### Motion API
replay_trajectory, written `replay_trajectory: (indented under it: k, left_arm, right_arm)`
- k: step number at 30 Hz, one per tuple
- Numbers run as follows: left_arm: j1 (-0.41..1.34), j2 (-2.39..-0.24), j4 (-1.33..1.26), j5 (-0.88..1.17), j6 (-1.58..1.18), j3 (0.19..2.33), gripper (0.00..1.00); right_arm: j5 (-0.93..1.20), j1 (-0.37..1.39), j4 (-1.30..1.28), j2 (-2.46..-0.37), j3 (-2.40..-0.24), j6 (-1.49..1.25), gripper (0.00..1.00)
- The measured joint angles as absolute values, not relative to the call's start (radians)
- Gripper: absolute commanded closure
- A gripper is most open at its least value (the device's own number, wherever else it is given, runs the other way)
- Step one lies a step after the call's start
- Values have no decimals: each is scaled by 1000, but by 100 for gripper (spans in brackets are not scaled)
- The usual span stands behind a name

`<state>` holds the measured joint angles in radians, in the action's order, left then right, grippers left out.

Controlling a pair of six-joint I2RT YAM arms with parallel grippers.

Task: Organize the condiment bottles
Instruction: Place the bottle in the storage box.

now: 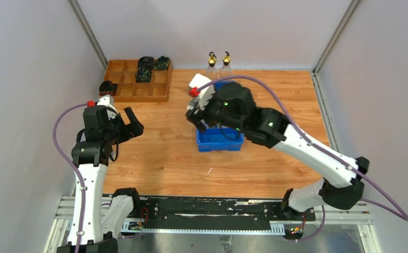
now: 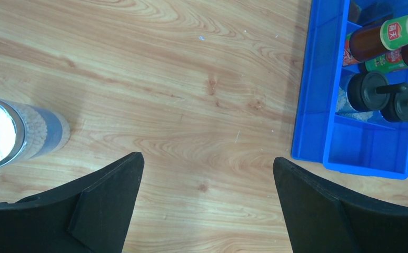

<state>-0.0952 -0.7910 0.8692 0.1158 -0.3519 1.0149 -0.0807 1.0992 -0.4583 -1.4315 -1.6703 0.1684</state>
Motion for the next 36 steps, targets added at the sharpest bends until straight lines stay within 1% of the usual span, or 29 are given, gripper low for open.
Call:
replay_trajectory:
  k: [3, 5, 10, 15, 20, 30, 36]
  left_arm:
    - [-95, -794, 869, 125, -352, 1015, 0]
    - [-95, -794, 869, 130, -352, 1015, 0]
    - [-95, -794, 868, 137, -352, 1015, 0]
    - [-95, -794, 868, 139, -352, 1015, 0]
    - [-95, -794, 868, 145, -352, 1015, 0]
    - [-95, -793, 865, 150, -352, 1015, 0]
    - [-95, -795, 865, 150, -352, 1015, 0]
  right_arm:
    - [-113, 1019, -491, -1341, -1631, 167, 50]
    - [-125, 935, -507, -1279, -1574, 160, 50]
    - [-133, 782, -550, -1200, -1420, 145, 50]
    - [-105, 749, -555, -1201, -1297, 123, 51]
    - [-58, 735, -527, -1226, -1253, 97, 51]
    - [62, 653, -321, -1269, -1106, 50, 51]
    - [120, 617, -254, -1311, -1048, 27, 51]
